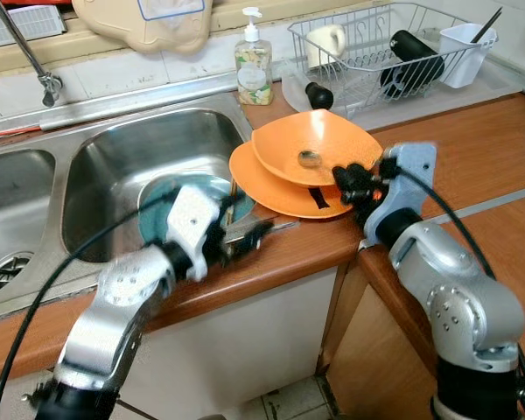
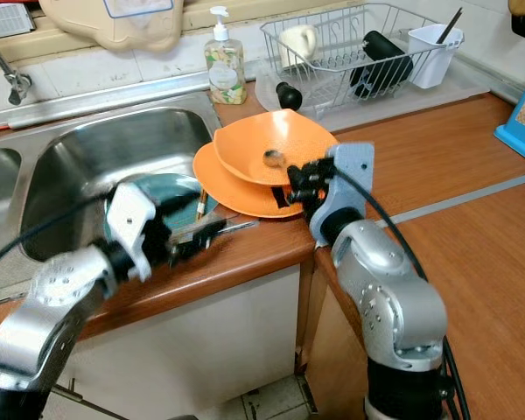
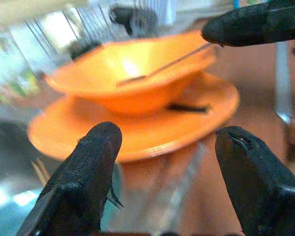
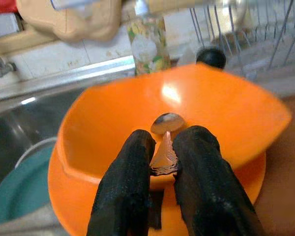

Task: Kitchen organization

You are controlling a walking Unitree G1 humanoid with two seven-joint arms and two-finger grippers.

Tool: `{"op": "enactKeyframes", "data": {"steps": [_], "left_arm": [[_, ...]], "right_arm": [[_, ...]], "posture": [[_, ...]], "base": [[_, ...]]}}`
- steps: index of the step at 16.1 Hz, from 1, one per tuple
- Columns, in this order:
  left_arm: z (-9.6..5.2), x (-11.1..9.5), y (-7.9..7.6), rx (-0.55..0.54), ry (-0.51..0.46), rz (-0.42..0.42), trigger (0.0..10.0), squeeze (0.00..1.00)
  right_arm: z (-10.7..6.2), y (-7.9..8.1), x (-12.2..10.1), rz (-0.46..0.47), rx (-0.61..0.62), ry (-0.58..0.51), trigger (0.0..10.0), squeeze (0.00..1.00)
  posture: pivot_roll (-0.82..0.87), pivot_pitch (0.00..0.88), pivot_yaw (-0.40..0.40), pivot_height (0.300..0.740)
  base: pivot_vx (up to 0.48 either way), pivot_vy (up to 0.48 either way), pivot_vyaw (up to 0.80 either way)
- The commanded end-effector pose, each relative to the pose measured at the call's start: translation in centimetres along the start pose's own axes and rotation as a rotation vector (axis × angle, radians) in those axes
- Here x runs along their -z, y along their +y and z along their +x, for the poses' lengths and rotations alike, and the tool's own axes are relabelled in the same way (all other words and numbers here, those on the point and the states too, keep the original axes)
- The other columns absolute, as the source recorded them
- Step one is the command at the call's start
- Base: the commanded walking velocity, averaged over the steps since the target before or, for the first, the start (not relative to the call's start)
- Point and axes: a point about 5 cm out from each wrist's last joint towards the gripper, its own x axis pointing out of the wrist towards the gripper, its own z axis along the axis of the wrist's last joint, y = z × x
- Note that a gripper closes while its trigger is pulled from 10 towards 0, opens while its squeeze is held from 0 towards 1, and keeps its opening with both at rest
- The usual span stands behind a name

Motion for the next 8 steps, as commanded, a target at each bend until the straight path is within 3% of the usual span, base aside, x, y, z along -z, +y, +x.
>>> {"op": "enactKeyframes", "data": {"steps": [1, 2, 3, 6, 8], "left_arm": [[0.4, -0.6, 0.3, 0.002, -0.008, 0.115, 10.0, 0.0], [0.5, -0.7, 0.3, 0.006, -0.01, 0.13, 10.0, 0.0], [1.0, -1.0, 0.6, 0.002, -0.01, 0.208, 10.0, 0.0], [2.2, -1.6, 1.0, 0.001, -0.034, 0.338, 10.0, 0.0], [2.9, -1.8, 1.0, 0.011, -0.052, 0.364, 10.0, 0.0]], "right_arm": [[-0.3, 0.7, -1.6, -0.014, -0.073, -0.058, 0.0, 0.0], [-0.4, 0.7, -1.7, -0.017, -0.081, -0.06, 0.0, 0.0], [-0.6, 0.9, -2.0, -0.046, -0.13, -0.059, 0.0, 0.0], [-0.9, 1.7, -2.6, -0.086, -0.205, -0.055, 0.0, 0.0], [-1.1, 2.2, -2.8, -0.103, -0.245, -0.051, 0.0, 0.0]], "posture": [[-0.04, 0.0, 0.12, 0.74], [-0.04, 0.0, 0.12, 0.74], [-0.04, 0.0, 0.118, 0.74], [-0.04, 0.0, 0.12, 0.74], [-0.05, 0.0, 0.122, 0.74]], "base": [[0.0, 0.0, 0.0], [0.0, 0.0, 0.0], [0.0, 0.0, 0.0], [0.0, 0.0, 0.0], [0.0, 0.0, 0.0]]}}
